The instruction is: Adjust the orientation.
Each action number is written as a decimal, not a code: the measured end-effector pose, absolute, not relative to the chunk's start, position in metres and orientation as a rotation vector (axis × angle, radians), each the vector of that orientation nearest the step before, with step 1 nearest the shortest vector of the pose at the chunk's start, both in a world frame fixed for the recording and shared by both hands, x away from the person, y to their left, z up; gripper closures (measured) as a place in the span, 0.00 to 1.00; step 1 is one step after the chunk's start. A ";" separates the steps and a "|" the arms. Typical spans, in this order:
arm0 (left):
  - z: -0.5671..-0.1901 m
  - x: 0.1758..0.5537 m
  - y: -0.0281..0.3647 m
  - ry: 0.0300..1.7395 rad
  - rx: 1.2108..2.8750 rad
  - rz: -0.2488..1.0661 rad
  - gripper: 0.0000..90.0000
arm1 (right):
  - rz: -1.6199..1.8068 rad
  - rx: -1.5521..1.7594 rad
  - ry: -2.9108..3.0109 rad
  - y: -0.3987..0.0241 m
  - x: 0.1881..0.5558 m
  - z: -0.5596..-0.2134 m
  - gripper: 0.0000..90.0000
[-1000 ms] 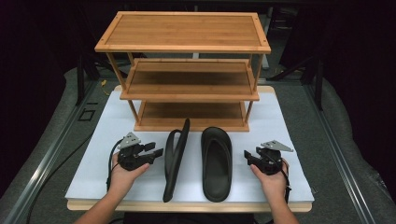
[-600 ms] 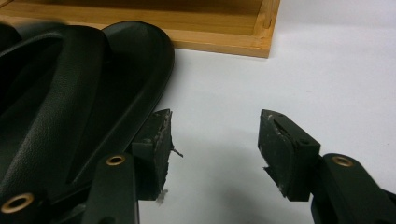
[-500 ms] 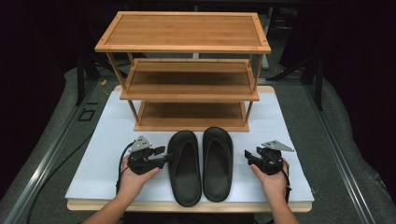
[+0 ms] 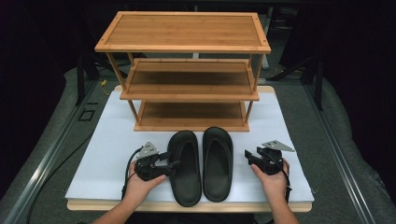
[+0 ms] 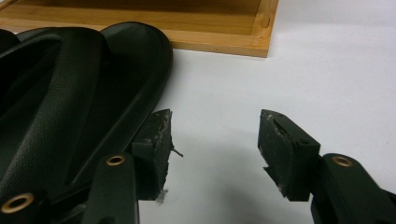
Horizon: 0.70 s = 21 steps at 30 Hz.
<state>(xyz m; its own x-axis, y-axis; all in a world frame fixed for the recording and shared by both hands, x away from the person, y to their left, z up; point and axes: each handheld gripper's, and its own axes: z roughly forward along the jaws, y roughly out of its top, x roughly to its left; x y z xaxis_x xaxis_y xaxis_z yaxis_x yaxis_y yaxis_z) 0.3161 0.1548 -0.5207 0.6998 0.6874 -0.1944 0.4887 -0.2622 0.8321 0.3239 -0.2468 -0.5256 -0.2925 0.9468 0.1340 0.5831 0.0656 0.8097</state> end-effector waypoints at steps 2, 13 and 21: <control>-0.524 0.318 0.153 0.909 1.930 0.241 0.50 | 1.118 1.519 1.917 -0.247 0.324 -0.526 0.50; -0.520 0.325 0.157 0.947 1.966 0.206 0.71 | 1.133 1.526 1.917 -0.248 0.325 -0.527 0.50; -0.511 0.332 0.180 0.967 1.992 0.379 0.84 | 1.147 1.531 1.908 -0.250 0.325 -0.527 0.50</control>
